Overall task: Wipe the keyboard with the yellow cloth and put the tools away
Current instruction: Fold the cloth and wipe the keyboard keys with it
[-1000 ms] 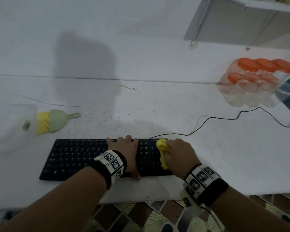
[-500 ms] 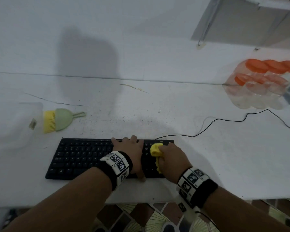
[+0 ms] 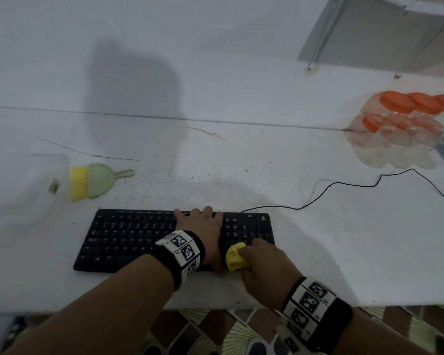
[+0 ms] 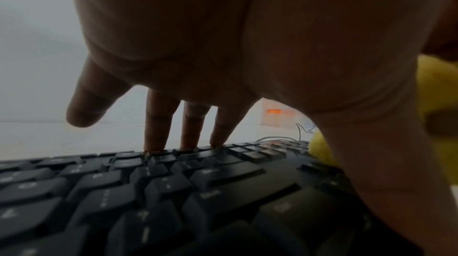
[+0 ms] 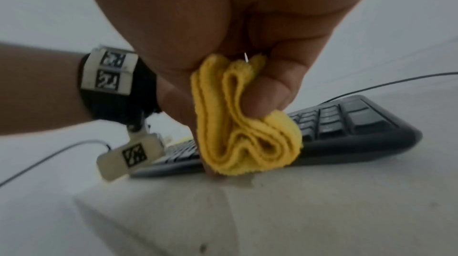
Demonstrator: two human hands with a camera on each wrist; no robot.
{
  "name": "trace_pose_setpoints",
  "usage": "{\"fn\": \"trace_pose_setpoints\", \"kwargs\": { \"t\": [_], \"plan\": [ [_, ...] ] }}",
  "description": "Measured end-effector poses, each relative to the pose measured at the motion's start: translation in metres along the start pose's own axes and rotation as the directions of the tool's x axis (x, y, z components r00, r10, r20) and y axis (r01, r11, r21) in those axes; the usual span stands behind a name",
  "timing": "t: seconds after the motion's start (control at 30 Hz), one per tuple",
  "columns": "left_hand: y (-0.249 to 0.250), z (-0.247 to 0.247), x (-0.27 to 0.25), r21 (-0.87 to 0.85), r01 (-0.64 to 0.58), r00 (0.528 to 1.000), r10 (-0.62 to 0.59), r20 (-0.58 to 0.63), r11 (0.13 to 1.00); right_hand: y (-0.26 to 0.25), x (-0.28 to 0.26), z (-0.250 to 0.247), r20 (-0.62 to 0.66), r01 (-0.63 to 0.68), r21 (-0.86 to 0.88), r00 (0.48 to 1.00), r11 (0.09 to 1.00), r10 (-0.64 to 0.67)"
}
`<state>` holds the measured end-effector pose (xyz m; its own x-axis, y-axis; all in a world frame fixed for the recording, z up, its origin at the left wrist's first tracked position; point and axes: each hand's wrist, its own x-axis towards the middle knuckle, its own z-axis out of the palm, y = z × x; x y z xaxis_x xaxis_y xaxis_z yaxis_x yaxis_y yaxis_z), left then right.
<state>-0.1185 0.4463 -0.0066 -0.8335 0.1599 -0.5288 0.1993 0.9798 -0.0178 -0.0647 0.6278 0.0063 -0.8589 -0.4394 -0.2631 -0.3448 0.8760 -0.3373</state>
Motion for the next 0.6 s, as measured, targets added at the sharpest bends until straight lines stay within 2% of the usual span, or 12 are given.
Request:
{"fn": "trace_pose_setpoints", "kwargs": {
  "t": [0.13,0.17,0.23,0.33,0.43,0.5,0.6],
  "plan": [
    [-0.003,0.000,0.000,-0.005,-0.014,1.000,0.014,-0.004,1.000,-0.005,0.024,-0.007,-0.203,-0.042,0.054,0.978,0.998,0.052],
    [-0.003,0.001,-0.001,-0.009,-0.017,1.000,0.017,-0.004,1.000,-0.007,0.028,-0.005,-0.191,-0.064,0.042,0.979,0.997,0.071],
    [-0.006,0.002,-0.001,-0.012,-0.018,1.000,0.018,-0.010,1.000,-0.010,0.028,0.000,-0.077,-0.089,0.009,0.993,0.996,0.089],
    [-0.008,0.007,-0.001,-0.025,-0.023,0.999,0.022,-0.046,0.999,-0.010,0.014,0.000,0.036,-0.078,-0.040,0.996,0.996,0.080],
    [-0.011,0.007,-0.002,-0.035,-0.043,0.998,0.041,-0.057,0.998,-0.007,0.014,-0.008,-0.096,-0.080,-0.022,0.992,0.997,0.078],
    [-0.018,0.011,-0.005,-0.053,-0.053,0.998,0.051,-0.039,0.997,-0.011,0.020,-0.006,-0.168,-0.027,0.014,0.985,1.000,0.029],
    [-0.038,0.019,-0.014,-0.064,0.009,1.000,-0.009,-0.004,0.998,-0.022,0.018,0.008,-0.066,0.076,0.032,0.995,0.997,-0.074]
  ]
}}
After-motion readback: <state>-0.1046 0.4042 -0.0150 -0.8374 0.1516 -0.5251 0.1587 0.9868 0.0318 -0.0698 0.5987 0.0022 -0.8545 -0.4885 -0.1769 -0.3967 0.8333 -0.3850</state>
